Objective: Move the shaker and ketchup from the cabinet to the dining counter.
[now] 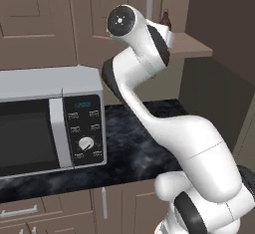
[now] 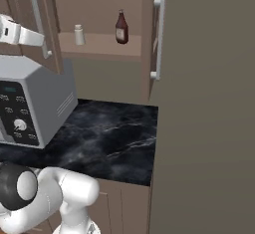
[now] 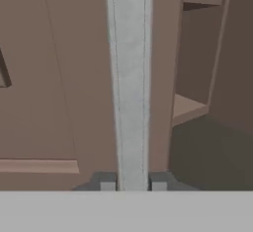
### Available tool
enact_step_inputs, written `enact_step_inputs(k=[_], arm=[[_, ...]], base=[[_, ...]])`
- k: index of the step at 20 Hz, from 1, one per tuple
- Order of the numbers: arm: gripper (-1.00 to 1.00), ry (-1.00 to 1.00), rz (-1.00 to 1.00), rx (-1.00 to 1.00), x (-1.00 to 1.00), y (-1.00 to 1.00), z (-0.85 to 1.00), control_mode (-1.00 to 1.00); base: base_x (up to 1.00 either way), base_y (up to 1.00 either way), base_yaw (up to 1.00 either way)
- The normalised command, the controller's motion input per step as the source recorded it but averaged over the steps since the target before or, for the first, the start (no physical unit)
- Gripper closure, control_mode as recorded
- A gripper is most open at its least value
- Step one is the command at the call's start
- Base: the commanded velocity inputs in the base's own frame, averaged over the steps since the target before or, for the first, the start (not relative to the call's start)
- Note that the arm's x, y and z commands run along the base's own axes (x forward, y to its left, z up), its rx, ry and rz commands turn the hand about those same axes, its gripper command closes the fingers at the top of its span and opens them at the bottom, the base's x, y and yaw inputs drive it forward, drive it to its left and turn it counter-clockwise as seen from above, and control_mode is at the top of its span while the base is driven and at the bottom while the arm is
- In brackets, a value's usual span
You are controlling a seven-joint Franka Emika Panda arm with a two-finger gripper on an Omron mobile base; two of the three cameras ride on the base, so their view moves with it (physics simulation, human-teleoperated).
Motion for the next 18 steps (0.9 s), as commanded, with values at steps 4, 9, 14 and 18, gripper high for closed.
enact_step_inputs(k=[4, 9, 14, 18], arm=[[1.0, -0.11, -0.15, 0.0, -0.58, 0.6, 0.0, -1.0], [1.0, -0.07, -0.12, 0.0, -0.67, 0.44, 0.0, -1.0], [1.0, -0.08, -0.05, 0.0, -0.54, 0.41, -0.04, -1.0], [-1.0, -0.1, 0.0, 0.0, -0.48, 0.59, -0.18, -1.0]], base=[[0.0, 0.0, 0.0], [0.0, 0.0, 0.0], [0.0, 0.0, 0.0], [0.0, 0.0, 0.0]])
